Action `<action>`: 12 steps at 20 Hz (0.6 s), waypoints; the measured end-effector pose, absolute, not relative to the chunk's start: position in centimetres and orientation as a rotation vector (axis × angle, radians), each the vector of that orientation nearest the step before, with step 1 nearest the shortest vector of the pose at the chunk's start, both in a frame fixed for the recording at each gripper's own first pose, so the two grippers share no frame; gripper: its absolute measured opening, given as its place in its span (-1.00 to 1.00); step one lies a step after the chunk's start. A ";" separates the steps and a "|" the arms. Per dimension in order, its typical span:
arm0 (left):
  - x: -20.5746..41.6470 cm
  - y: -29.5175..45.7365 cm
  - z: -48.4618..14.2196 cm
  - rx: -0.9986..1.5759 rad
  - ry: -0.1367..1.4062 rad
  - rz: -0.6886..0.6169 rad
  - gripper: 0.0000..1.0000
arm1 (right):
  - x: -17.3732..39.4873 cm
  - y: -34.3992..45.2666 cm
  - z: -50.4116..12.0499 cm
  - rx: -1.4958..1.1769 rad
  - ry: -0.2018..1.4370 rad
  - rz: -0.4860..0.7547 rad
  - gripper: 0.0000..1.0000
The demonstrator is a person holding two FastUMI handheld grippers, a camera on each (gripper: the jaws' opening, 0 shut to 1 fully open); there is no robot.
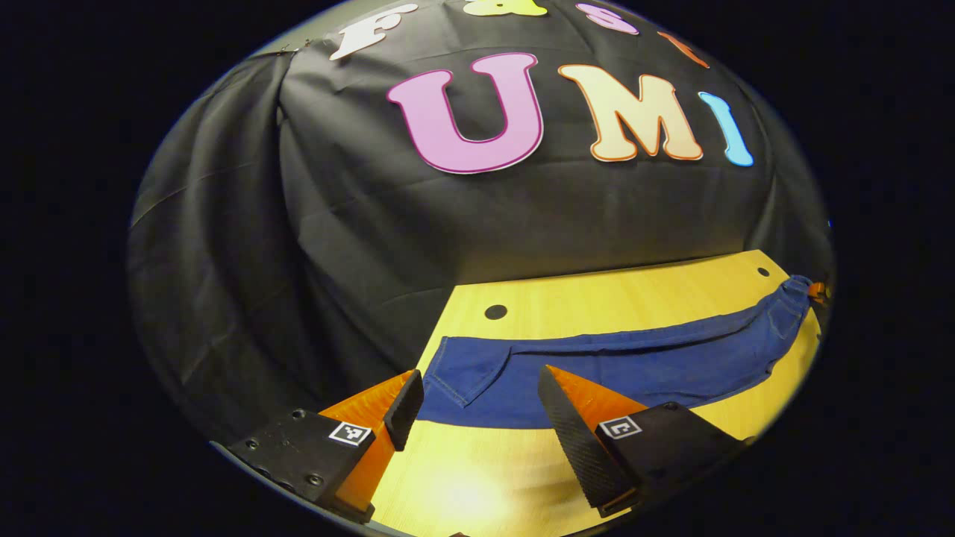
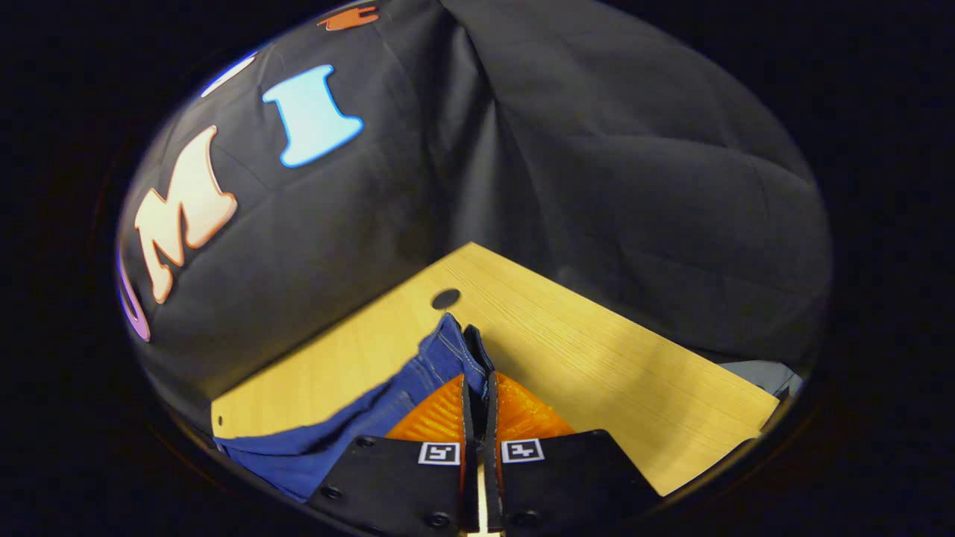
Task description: Grasp the waist and the cuffs of the jeans and fold them to make the two legs overlap; first hold the waist and fold one-third of the jeans toward the cuffs, then hold the cuffs and fold the remaining one-third in the same direction to finish folding.
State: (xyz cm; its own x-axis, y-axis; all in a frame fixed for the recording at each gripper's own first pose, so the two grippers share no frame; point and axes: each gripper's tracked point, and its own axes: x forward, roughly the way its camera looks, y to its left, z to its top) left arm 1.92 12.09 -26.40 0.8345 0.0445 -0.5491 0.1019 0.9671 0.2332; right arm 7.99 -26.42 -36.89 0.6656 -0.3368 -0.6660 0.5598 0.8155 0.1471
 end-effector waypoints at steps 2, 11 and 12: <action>3.2 12.1 -26.7 0.255 0.565 -0.070 0.90 | 9.6 -23.3 -34.6 0.345 0.613 -0.471 -0.88; 6.3 14.6 -30.3 0.255 0.640 -0.176 0.92 | 12.8 -6.4 -27.5 0.284 0.475 -0.248 -0.89; 6.6 15.2 -30.4 0.253 0.640 -0.180 0.92 | 13.0 -4.5 -26.9 0.284 0.462 -0.226 -0.89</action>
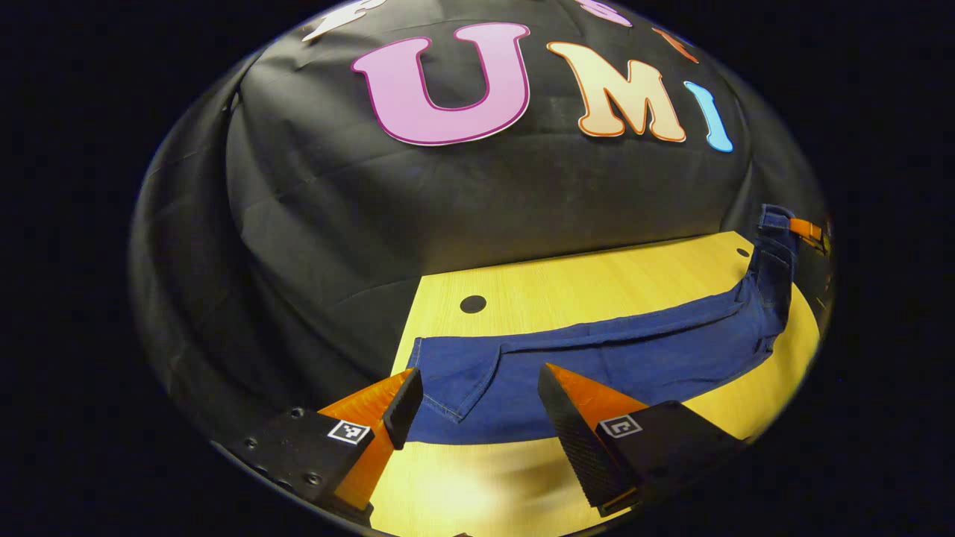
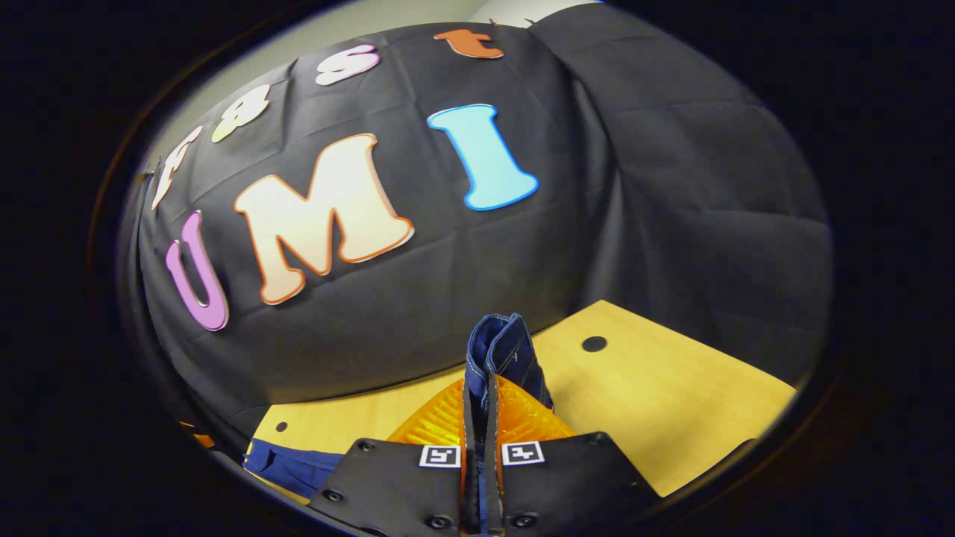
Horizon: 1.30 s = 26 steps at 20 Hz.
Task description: Grasp the waist and the cuffs of the jeans and fold them to make the two legs overlap; first hold the waist and fold one-third of the jeans toward the cuffs, then hold the cuffs and fold the remaining one-third in the same direction to finish folding.
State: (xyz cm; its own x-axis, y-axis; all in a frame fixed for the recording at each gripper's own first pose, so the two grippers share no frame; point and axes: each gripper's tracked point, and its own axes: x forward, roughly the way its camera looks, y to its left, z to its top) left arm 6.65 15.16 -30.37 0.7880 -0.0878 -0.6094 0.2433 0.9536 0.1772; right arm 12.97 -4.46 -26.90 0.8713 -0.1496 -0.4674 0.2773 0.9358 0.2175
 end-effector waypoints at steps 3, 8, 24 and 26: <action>6.9 16.8 -31.1 0.237 0.654 -0.184 0.92 | 13.7 1.2 -26.9 0.293 0.466 -0.147 -0.89; 7.7 19.4 -32.5 0.228 0.678 -0.178 0.92 | 13.8 10.7 -27.9 0.355 0.488 -0.003 -0.89; 9.9 24.9 -39.3 0.104 0.782 -0.226 0.92 | 4.6 25.5 -44.4 0.463 0.876 0.144 -0.21; 11.0 25.5 -41.4 0.105 0.803 -0.226 0.91 | 4.0 25.1 -43.4 0.429 0.863 0.160 0.77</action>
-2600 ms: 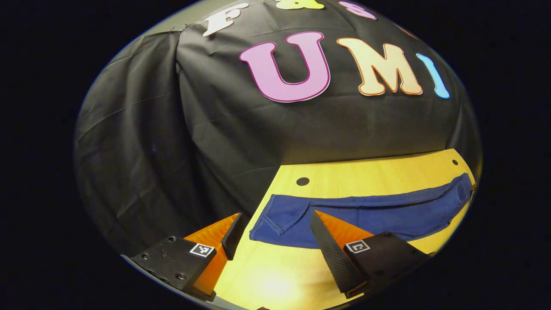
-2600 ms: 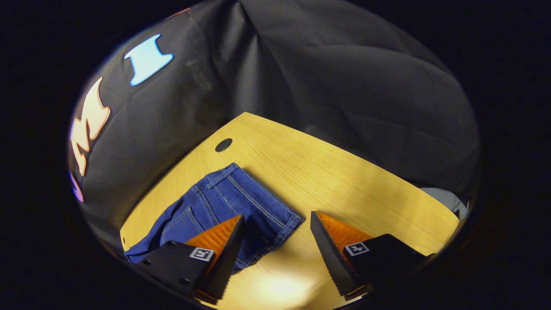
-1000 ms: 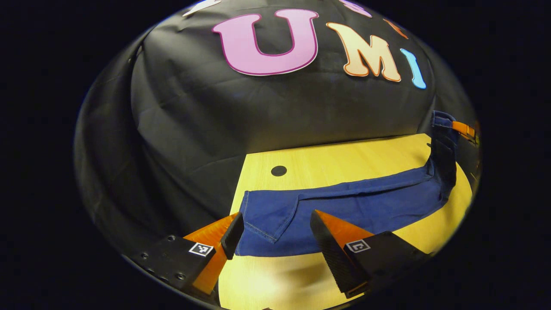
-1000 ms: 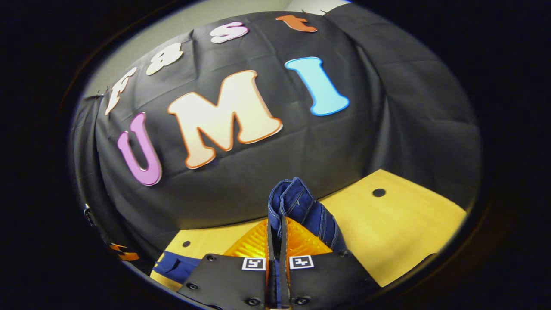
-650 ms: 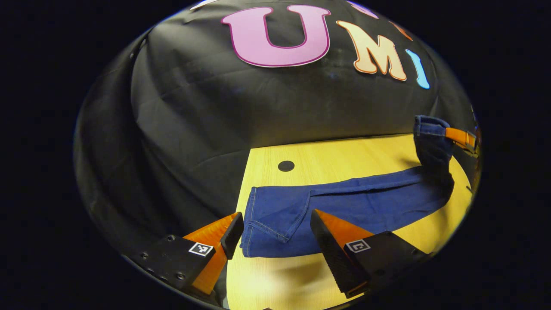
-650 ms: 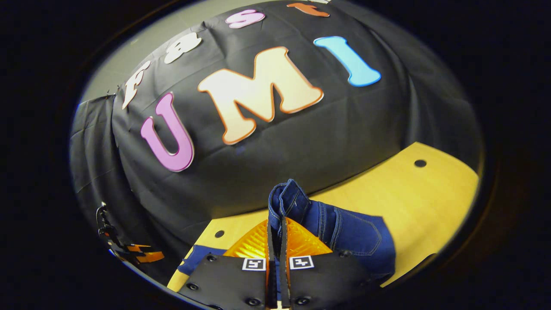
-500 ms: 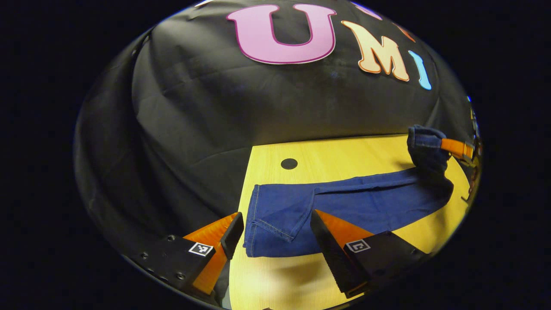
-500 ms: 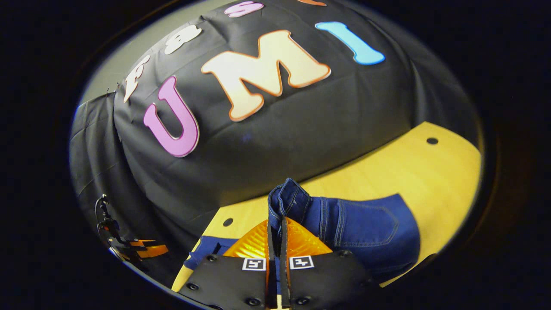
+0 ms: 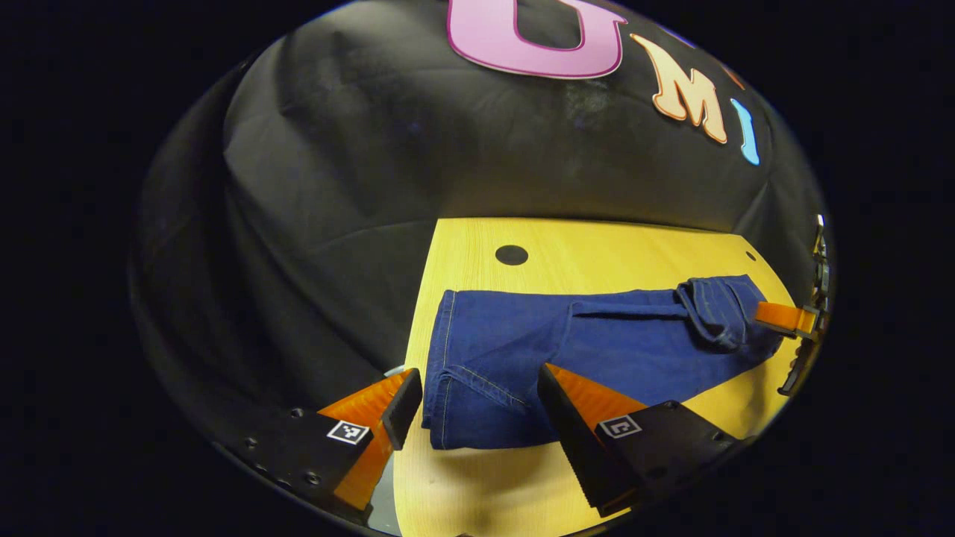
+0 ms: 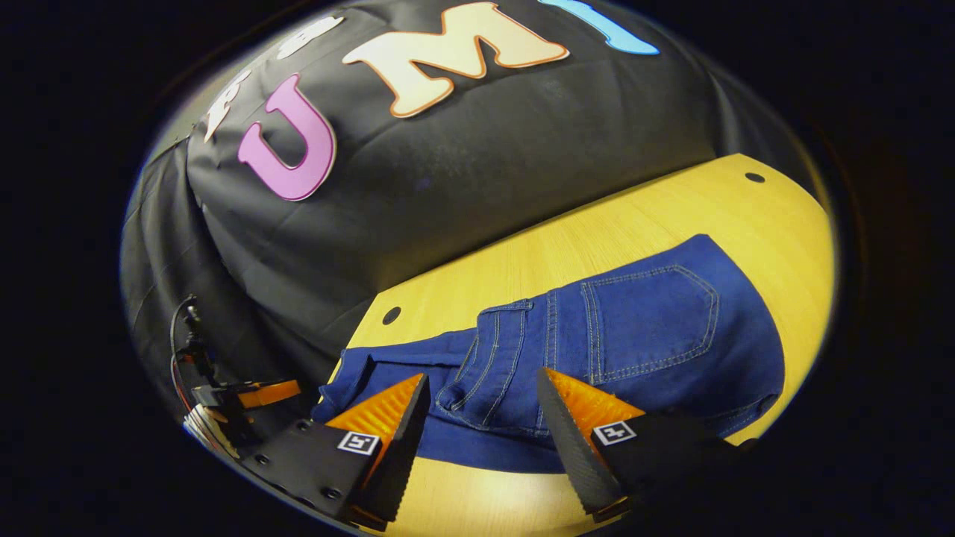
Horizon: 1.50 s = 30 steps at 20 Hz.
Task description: Grasp the waist and the cuffs of the jeans and fold them to make the two legs overlap; first hold the waist and fold one-third of the jeans toward the cuffs, then hold the cuffs and fold the remaining one-third in the same direction to finish folding.
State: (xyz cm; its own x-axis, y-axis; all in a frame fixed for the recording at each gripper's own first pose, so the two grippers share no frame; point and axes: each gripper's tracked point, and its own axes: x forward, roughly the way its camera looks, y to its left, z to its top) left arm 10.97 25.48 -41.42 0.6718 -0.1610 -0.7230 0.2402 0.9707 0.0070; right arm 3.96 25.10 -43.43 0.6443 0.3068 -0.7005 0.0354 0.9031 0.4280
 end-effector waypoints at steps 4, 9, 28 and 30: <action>12.1 26.9 -45.2 0.067 0.856 -0.199 0.90 | 3.4 23.6 -42.3 0.370 0.866 0.161 0.76; 12.8 27.9 -47.0 -0.177 0.920 -0.121 0.91 | 3.4 22.3 -41.5 0.346 0.858 0.151 0.77; 14.4 24.0 -43.7 -0.121 0.864 -0.163 -1.00 | 2.5 14.1 -38.1 0.345 0.800 0.123 0.78; 13.9 22.5 -40.8 -0.125 0.830 -0.196 -1.00 | 2.7 12.5 -37.0 0.344 0.782 0.125 0.77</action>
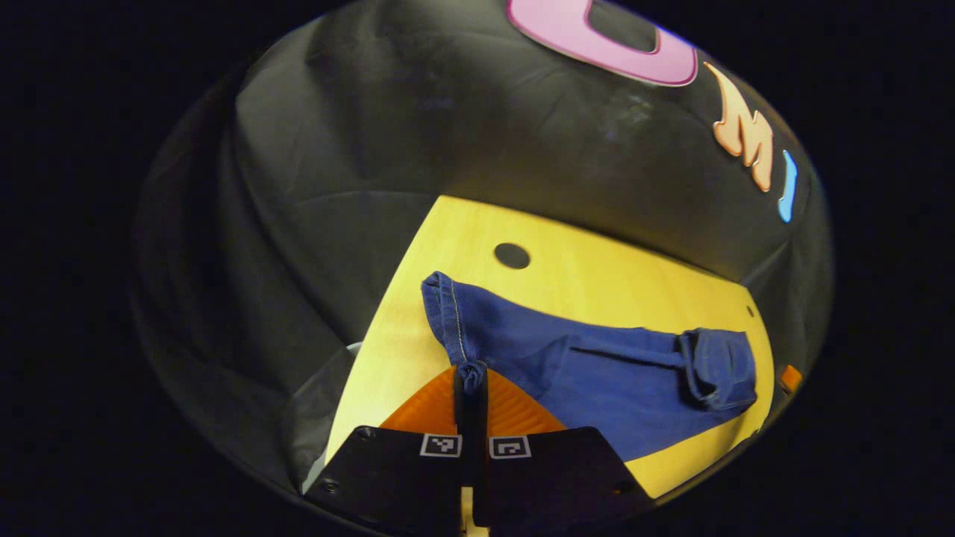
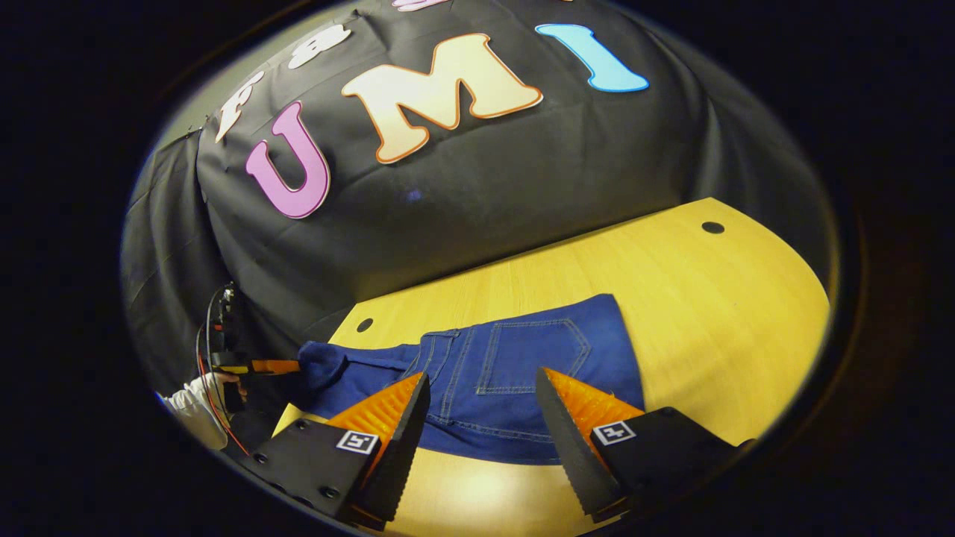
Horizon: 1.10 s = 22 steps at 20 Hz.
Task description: Grasp the waist and the cuffs of the jeans and fold them to make the two legs overlap; first hold the waist and fold one-third of the jeans toward the cuffs, then hold the cuffs and fold the remaining one-third in the same direction to finish folding.
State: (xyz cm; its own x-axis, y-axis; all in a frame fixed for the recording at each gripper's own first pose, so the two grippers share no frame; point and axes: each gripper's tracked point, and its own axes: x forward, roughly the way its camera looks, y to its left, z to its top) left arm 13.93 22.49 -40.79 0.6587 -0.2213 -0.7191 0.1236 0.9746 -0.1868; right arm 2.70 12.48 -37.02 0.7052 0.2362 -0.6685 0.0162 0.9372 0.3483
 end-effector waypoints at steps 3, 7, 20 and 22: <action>13.0 18.3 -36.1 -0.125 0.799 -0.253 -1.00 | 2.6 10.3 -35.7 0.360 0.763 0.124 0.77; 12.9 11.7 -31.6 -0.121 0.745 -0.327 -1.00 | 1.8 6.8 -34.4 0.380 0.750 0.107 0.77; 9.3 -12.8 -26.8 -0.137 0.680 -0.652 -1.00 | -3.2 -4.1 -31.7 0.406 0.742 0.010 0.76; 8.1 -15.8 -27.6 -0.139 0.707 -0.681 -1.00 | -3.8 -4.7 -31.5 0.399 0.742 0.017 0.76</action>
State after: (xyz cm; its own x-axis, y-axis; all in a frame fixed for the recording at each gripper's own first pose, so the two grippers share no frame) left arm 8.06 -15.81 -27.64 0.5566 -0.6198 -0.5532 0.5292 0.7778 -0.3390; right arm -3.82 -4.71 -31.48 0.7405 0.1539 -0.6542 0.1247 0.9250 0.3588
